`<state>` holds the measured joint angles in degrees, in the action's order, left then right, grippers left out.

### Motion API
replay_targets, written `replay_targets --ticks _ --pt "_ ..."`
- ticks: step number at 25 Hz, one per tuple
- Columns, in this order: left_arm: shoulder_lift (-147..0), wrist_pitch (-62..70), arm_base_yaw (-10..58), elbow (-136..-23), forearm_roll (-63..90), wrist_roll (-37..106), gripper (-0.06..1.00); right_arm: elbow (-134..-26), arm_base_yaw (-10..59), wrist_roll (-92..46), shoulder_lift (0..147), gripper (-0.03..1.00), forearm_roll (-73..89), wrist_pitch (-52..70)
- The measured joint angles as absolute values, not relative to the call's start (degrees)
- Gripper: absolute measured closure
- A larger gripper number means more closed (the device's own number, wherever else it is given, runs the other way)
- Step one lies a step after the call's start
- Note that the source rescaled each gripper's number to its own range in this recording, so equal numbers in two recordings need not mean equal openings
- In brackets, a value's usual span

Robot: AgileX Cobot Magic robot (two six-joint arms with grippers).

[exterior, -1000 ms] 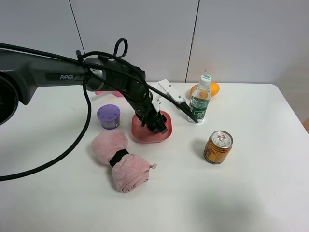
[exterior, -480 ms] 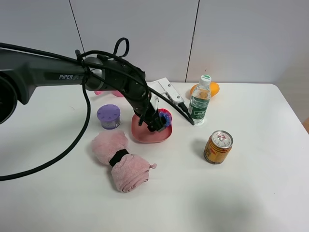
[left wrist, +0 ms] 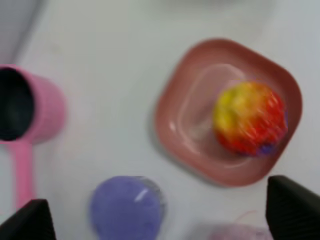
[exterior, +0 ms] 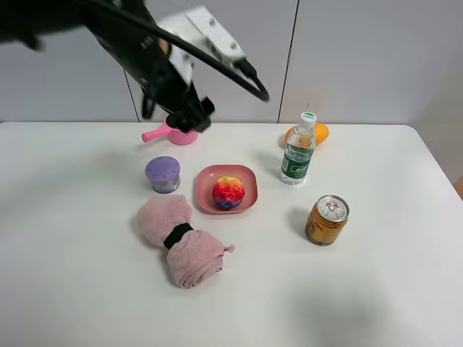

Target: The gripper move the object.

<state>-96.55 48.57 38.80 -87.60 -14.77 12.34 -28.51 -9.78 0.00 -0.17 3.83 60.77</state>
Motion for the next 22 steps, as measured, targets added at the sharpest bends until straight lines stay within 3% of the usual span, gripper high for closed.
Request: replay_targets --ticks 13,22 --pt "-56.8 68.8 38.8 -87.6 -31.2 11.4 0.08 -28.5 -9.8 0.0 -0.2 -0.03 3.8 60.8" --pt "-36.6 69.4 38.8 -87.6 -25.0 11.7 0.08 -28.5 -9.8 0.0 -0.2 -0.03 3.8 60.8"
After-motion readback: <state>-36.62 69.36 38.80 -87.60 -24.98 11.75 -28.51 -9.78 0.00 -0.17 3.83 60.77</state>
